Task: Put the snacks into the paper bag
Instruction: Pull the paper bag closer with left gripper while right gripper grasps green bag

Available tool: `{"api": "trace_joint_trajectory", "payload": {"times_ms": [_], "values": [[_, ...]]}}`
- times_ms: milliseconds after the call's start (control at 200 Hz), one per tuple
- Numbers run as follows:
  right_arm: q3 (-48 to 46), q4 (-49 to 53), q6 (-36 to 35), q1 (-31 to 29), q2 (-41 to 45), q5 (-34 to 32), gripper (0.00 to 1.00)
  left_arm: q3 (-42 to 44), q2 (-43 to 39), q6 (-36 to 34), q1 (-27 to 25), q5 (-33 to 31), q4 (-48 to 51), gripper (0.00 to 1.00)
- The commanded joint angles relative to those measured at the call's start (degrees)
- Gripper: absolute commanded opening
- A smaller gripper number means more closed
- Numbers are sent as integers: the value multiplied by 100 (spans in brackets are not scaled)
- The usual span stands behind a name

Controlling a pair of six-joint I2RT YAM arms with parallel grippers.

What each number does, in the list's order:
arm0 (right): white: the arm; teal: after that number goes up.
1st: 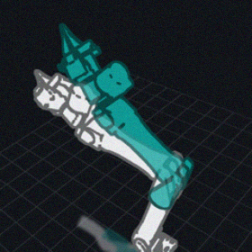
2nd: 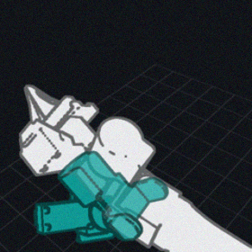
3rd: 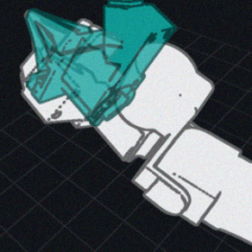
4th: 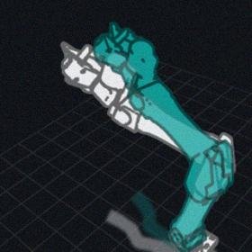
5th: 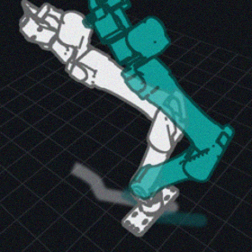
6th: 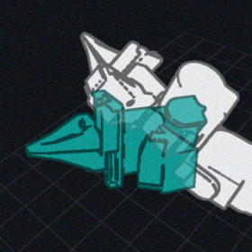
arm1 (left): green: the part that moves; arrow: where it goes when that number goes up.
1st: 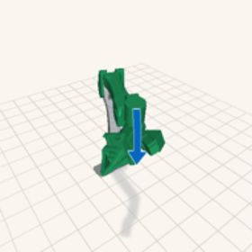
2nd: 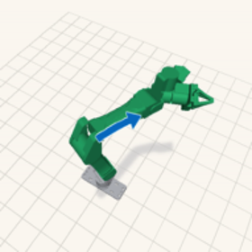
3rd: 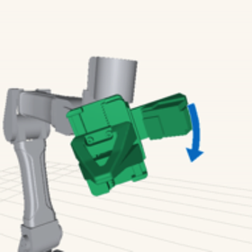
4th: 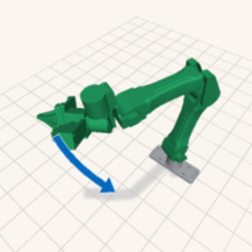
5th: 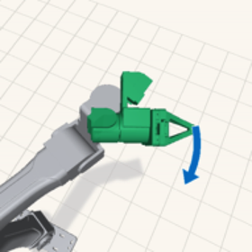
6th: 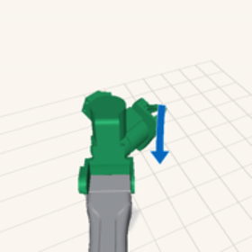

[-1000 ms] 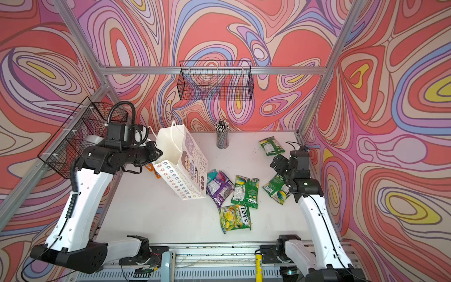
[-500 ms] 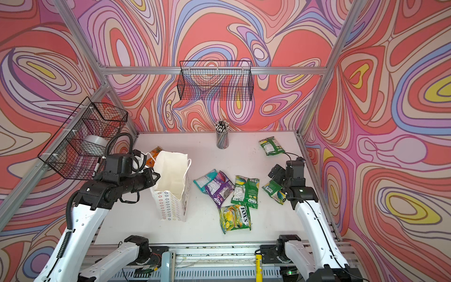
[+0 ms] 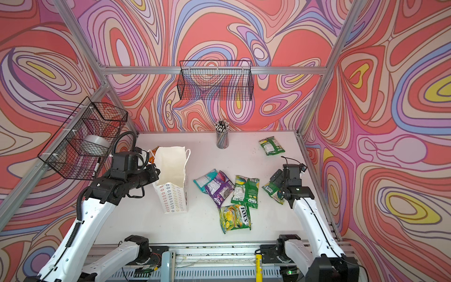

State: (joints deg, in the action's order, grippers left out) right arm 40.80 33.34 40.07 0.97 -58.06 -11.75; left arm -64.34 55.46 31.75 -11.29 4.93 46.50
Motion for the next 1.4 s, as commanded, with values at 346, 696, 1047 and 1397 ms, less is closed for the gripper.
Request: {"api": "trace_joint_trajectory", "payload": {"times_ms": [346,696,1047,1397], "values": [[61,508,967,114,-1494,-596,98,386,-205,-230,108,368,-493,0],[343,-311,286,116,-2174,42,98,509,-238,-244,293,763,-660,0],[509,-367,365,122,-2886,282,98,520,-279,-309,381,1019,-738,0],[490,-422,275,123,-2756,298,47,536,-271,-316,485,1220,-813,0]]}}
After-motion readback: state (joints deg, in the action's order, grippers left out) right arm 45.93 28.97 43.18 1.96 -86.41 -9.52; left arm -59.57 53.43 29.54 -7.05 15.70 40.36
